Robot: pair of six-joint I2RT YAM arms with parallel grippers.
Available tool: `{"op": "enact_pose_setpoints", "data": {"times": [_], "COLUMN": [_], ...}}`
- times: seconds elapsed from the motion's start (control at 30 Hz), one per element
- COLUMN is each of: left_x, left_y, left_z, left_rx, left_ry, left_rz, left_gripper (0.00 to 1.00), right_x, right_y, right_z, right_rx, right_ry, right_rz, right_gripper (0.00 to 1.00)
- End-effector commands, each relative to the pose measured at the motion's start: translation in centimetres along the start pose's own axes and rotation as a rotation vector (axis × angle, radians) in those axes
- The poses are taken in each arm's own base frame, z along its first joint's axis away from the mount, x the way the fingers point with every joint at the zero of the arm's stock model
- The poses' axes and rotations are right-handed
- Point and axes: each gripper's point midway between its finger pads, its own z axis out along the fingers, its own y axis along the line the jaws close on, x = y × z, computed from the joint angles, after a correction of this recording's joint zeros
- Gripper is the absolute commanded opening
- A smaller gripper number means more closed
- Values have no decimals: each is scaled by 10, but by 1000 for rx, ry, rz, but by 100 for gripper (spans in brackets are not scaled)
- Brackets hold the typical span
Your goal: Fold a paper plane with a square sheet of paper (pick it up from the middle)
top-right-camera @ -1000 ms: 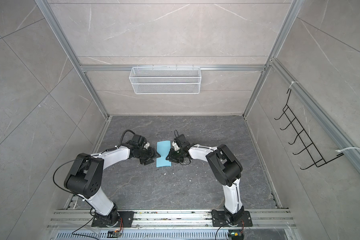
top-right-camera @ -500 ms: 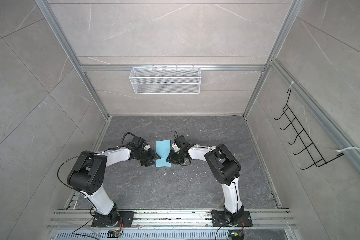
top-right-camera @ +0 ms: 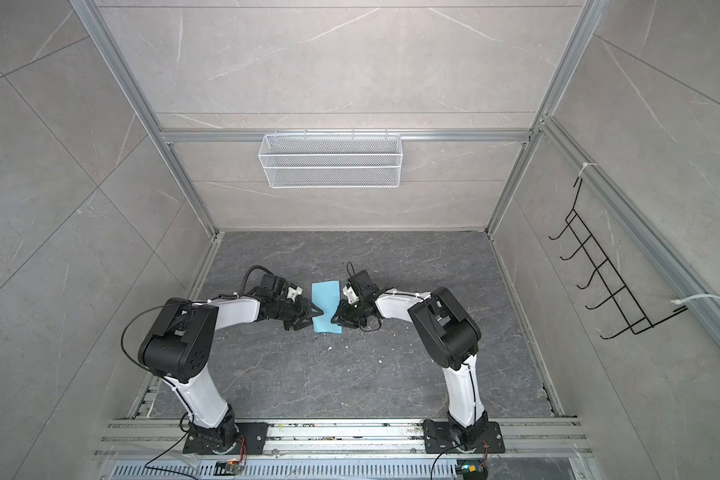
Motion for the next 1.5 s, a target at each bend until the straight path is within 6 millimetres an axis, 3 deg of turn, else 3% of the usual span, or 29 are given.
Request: {"op": "enact_pose_setpoints", "data": {"times": [0.0, 0.1, 0.27, 0.6, 0.9, 1.07, 1.3, 1.47], "left_x": [0, -5, -10, -24, -20, -15, -1, 7], "left_y": [-28, -31, -26, -25, -13, -9, -4, -8], "left_z": [-9, -12, -10, -11, -7, -10, -21, -27], "left_rx": [121, 116, 82, 85, 46, 22, -43, -88], "left_ry": [-5, -21, -19, -32, -11, -12, -39, -51], "left_rz": [83, 109, 113, 127, 96, 51, -88, -169], "left_gripper": [50, 48, 37, 33, 14, 1, 0, 0], "right_x": [15, 15, 17, 17, 13, -1, -1, 10], "right_y": [-26, -26, -28, -30, -23, 3, 24, 38], "right_z": [13, 12, 12, 13, 9, -13, -52, -65], "right_rx": [77, 78, 86, 93, 76, 36, 32, 105], "right_ry": [56, 55, 58, 57, 40, -30, -155, -267], "right_rz": [28, 29, 25, 23, -20, -198, -546, -806], "right_gripper": [31, 31, 31, 31, 32, 41, 64, 69]}}
